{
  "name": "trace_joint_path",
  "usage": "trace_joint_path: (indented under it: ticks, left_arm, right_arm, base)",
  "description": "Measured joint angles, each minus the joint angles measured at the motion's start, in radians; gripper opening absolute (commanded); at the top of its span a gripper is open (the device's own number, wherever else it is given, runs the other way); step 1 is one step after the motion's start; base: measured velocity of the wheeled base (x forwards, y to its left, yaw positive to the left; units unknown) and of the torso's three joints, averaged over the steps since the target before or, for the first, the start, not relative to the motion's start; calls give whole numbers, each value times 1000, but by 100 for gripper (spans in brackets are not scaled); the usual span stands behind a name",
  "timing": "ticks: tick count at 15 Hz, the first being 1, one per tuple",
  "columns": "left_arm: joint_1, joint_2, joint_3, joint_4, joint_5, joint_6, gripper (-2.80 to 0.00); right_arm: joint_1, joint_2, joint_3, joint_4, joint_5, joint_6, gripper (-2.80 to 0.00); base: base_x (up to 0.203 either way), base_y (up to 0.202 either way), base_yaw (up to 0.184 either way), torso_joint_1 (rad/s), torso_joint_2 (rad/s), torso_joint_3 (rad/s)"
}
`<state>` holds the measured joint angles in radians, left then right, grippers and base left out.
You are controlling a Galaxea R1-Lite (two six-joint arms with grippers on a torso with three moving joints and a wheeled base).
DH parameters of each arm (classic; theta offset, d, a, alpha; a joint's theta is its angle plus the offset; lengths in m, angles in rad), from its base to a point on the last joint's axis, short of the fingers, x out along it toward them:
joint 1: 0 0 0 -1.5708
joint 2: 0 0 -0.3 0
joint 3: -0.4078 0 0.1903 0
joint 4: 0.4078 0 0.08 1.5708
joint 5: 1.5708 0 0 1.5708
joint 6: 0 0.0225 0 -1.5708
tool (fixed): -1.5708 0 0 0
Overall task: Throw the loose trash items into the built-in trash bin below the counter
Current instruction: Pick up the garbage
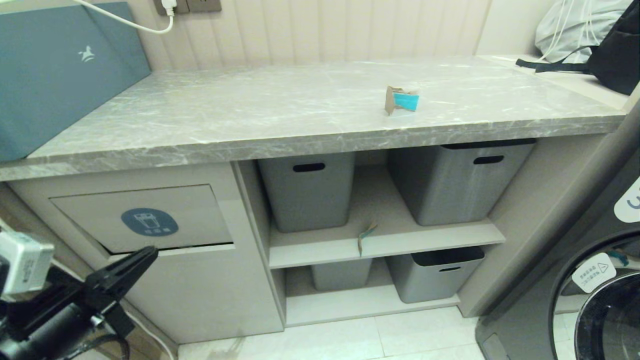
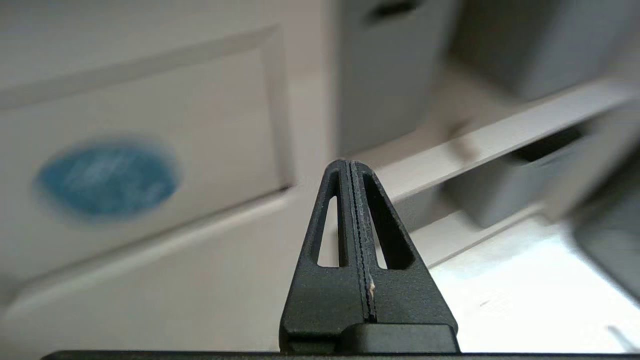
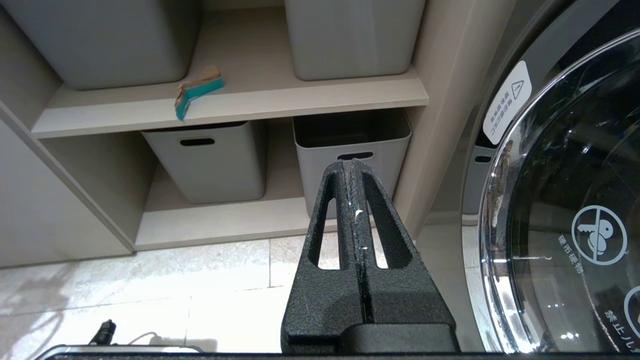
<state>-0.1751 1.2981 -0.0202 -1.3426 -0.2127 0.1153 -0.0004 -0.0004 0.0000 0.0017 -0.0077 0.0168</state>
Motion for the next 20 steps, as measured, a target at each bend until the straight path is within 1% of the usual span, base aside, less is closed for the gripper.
trace_joint_path:
  ticks: [2,6,8,11,13,16,18,20]
  left_arm:
    - [-63,-32,-22,0,-24,6,-280]
    - [-226,-57,-63,-1,-32,17,-280]
    - [-274,-47,-126,2,-36,17,-280]
    - [-304,11,-315,40,-47,18,-280]
    - [-317,71,-503,102,-50,18,-280]
    - [-353,167,-772,259,-52,18,-280]
    - [-396,225,-899,378,-50,23,-280]
    - [-428,287,-997,483,-43,55,-280]
  right_arm:
    - [0,0,0,0,0,0,-280]
    - [0,0,0,0,0,0,-280]
    - [0,0,0,0,0,0,-280]
    - [0,0,0,0,0,0,-280]
    - [0,0,0,0,0,0,-280]
    - [0,0,0,0,0,0,-280]
    - [0,0,0,0,0,0,-280]
    - [0,0,0,0,0,0,-280]
  base:
    - [0,0,0,0,0,0]
    - [0,0,0,0,0,0]
    - [0,0,0,0,0,0]
    - [0,0,0,0,0,0]
    - [0,0,0,0,0,0]
    - [0,0,0,0,0,0]
    - [0,0,0,0,0,0]
    - [0,0,0,0,0,0]
